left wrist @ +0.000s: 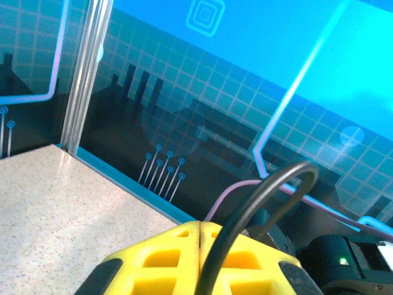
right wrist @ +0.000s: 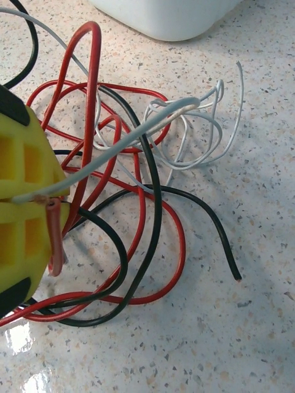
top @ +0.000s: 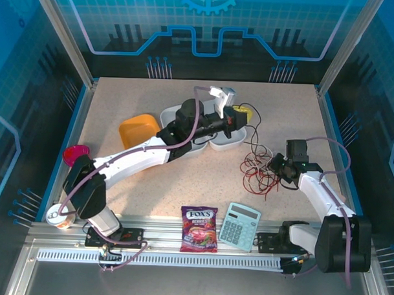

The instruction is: Untangle the cables

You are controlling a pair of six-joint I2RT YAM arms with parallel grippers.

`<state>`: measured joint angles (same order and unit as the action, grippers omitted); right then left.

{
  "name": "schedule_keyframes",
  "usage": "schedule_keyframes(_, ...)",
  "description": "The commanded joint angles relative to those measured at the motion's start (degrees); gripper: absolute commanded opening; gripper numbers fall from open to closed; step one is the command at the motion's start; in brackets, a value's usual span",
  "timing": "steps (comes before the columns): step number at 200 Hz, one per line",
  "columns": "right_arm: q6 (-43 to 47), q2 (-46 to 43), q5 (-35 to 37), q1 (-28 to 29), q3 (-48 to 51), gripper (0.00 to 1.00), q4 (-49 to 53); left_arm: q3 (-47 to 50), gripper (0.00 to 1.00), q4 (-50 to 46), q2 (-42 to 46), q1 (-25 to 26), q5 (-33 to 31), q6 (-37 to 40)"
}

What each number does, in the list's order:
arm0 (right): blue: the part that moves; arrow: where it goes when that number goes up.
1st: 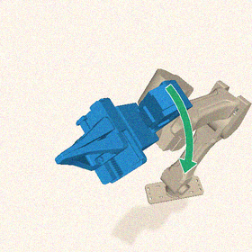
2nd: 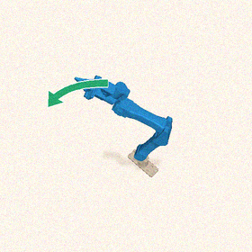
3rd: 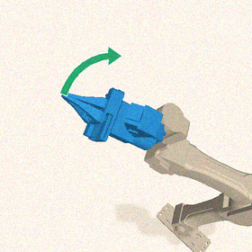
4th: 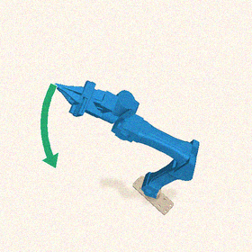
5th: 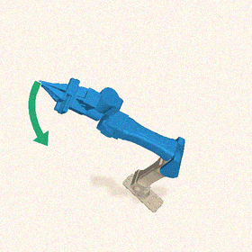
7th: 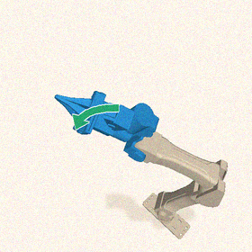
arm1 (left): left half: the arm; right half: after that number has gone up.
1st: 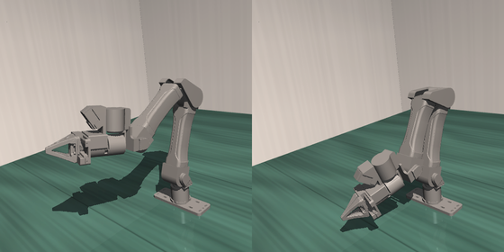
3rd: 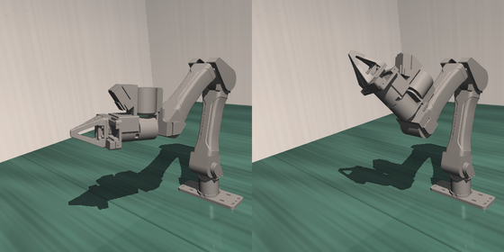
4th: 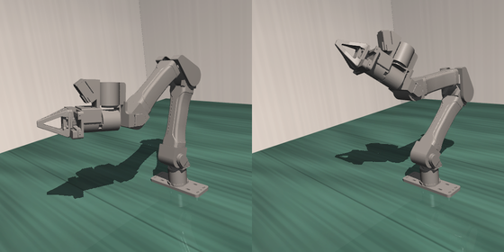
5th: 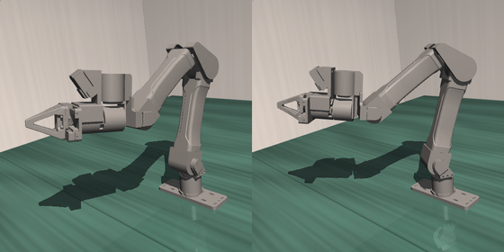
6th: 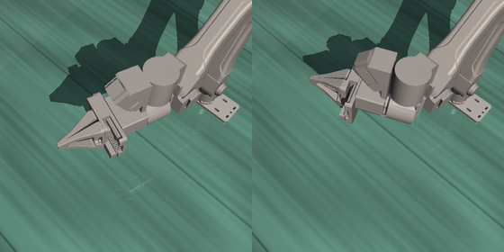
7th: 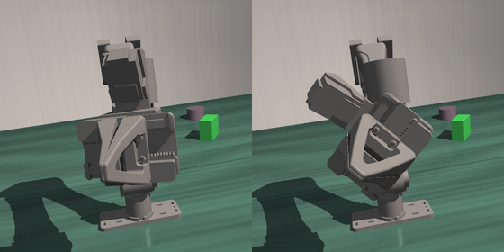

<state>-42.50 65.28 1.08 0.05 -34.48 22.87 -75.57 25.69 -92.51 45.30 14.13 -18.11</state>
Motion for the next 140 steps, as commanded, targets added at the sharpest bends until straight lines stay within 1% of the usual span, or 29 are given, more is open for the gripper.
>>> schedule_keyframes(1,-0.83,-0.15,0.75,-0.93,0.63,0.00,0.86,0.18,0.00,-3.40,4.28,0.40,-1.95,4.91)
schedule_keyframes(69,-0.13,-0.85,1.51,-1.72,0.14,0.00,1.78,0.94,0.02,-6.72,14.41,0.40,-2.82,14.49)
schedule_keyframes(96,0.14,-1.04,1.55,-1.79,0.16,0.00,1.65,-0.33,0.03,-10.48,16.15,0.40,-3.81,16.62)
schedule_keyframes(118,0.23,-1.20,1.73,-1.81,0.09,0.00,1.80,-0.15,0.03,-10.37,17.31,0.43,-5.07,17.41)
schedule_keyframes(140,0.74,-1.72,0.54,-1.82,-0.40,0.00,2.10,-0.32,0.03,-9.94,18.02,0.41,-4.09,16.51)
